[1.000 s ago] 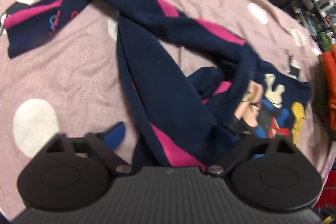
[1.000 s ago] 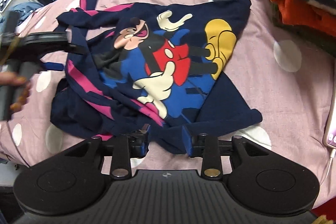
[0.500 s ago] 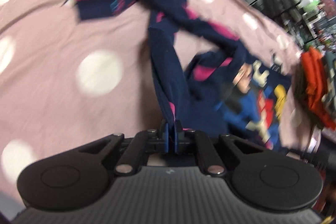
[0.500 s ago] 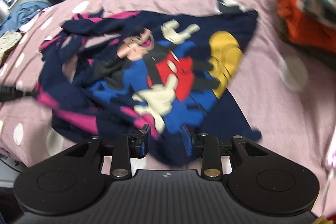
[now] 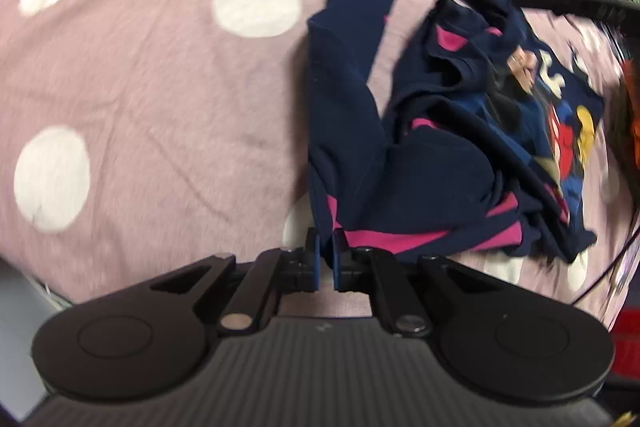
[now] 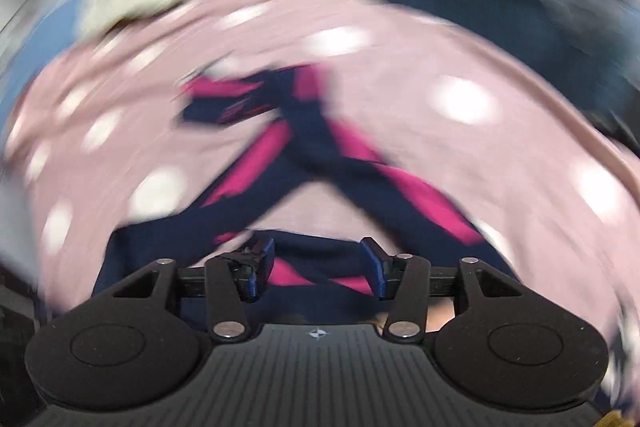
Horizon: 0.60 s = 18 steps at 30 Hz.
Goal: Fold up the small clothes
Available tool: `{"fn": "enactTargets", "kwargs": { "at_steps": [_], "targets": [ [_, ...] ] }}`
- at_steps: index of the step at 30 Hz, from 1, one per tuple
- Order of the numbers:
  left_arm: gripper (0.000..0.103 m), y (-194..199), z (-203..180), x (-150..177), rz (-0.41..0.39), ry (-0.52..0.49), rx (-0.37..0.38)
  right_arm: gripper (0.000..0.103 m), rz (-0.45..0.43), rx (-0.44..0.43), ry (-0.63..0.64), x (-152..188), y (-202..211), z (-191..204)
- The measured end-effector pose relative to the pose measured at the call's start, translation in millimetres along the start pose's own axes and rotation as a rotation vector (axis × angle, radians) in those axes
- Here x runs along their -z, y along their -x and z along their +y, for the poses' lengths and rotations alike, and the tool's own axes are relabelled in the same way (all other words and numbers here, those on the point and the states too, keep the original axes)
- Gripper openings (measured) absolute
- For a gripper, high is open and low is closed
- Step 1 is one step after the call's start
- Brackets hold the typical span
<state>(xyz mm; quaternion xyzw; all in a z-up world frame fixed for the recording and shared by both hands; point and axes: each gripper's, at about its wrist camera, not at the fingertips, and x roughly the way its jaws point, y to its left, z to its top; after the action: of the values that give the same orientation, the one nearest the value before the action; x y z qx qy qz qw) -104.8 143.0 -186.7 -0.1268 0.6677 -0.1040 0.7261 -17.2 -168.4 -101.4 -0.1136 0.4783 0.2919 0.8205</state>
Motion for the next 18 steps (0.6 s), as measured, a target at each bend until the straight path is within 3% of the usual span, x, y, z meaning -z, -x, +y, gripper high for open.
{"fn": "enactTargets", "kwargs": {
  "at_steps": [3,7,8,9,10,11,13,16,18],
  "targets": [
    [0.006,3,6,8,-0.011,0.058,-0.004,0.078,0.093,-0.044,0.256,-16,-39,17],
    [0.006,3,10,16,-0.027,0.103,-0.008,0.077,0.177,-0.103,0.495,-24,-74,18],
    [0.006,4,12,18,-0.034,0.122,-0.005,0.064,0.226,-0.133,0.542,-21,-80,20],
    [0.006,4,13,19,-0.041,0.136,-0.005,0.043,0.28,-0.167,0.571,-21,-87,20],
    [0.006,6,14,19,-0.05,0.15,-0.006,0.029,0.33,-0.19,0.59,-22,-94,20],
    [0.006,7,16,18,-0.061,0.163,-0.007,0.014,0.36,-0.199,0.598,-24,-98,21],
    [0.006,12,22,16,-0.097,0.195,-0.015,0.011,0.338,-0.202,0.518,-36,-96,13],
    [0.006,23,37,4,-0.151,0.246,-0.045,0.006,0.205,-0.155,0.33,-68,-81,-18],
    [0.006,33,49,-11,-0.19,0.263,-0.079,0.006,0.156,-0.056,0.283,-85,-73,-36]
  ]
}}
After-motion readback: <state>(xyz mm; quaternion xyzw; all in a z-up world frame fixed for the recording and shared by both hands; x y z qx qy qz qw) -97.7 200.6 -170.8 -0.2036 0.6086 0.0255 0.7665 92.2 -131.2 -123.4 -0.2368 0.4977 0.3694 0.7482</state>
